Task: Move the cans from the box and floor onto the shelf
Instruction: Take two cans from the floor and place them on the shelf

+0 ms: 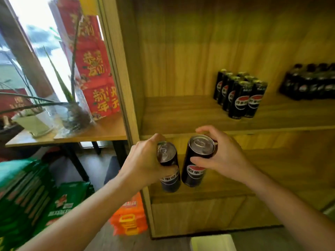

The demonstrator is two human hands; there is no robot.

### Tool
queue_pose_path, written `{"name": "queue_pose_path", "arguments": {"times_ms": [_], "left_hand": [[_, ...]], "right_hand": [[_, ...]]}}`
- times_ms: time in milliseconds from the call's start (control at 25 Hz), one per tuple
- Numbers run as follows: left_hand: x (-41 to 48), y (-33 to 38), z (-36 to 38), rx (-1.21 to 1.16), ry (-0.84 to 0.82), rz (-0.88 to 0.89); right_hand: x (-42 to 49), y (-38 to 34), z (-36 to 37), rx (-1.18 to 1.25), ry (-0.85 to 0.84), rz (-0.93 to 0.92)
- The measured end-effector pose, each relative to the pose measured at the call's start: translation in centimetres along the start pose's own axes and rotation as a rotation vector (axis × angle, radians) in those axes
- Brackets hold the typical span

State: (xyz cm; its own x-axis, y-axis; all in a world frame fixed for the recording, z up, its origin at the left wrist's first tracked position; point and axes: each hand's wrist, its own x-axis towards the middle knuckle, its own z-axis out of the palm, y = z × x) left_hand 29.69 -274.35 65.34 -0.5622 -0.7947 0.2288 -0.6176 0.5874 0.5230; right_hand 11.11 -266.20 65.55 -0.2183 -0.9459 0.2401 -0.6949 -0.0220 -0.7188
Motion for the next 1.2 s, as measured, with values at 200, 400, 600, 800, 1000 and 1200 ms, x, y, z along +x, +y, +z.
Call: {"name": "queue_pose_path", "arguments": {"times_ms": [200,400,600,800,1000,1200], "left_hand": [[5.2,3.2,-3.1,-0.042,-0.004,0.082],[12.4,3.6,-1.1,-0.039,-0.073,0.023],[19.8,3.9,1.5,-0.065,-0.046,0.042],[25.9,3.7,4.0,-0.079,0.03,-0.014],[30.1,2.6,5.2,-0.077,-0.003,-0.079],[32.2,2.5,5.2,-0.097,-0.025,-0.094]], "right_hand": [[3.7,-2.1,-3.8,0.065,0.025,0.04],[9.5,1.3,-5.4,-0.031,0.016,0.077],[17.1,5.2,-7.8,-0.012,-0.051,0.071],[24.6,8.2,-8.7,-0.021,-0.128,0.051],[28.4,10.3,-8.3,-0.022,-0.164,0.05],[30.3,11.3,-8.3,-0.02,-0.13,0.061]]}}
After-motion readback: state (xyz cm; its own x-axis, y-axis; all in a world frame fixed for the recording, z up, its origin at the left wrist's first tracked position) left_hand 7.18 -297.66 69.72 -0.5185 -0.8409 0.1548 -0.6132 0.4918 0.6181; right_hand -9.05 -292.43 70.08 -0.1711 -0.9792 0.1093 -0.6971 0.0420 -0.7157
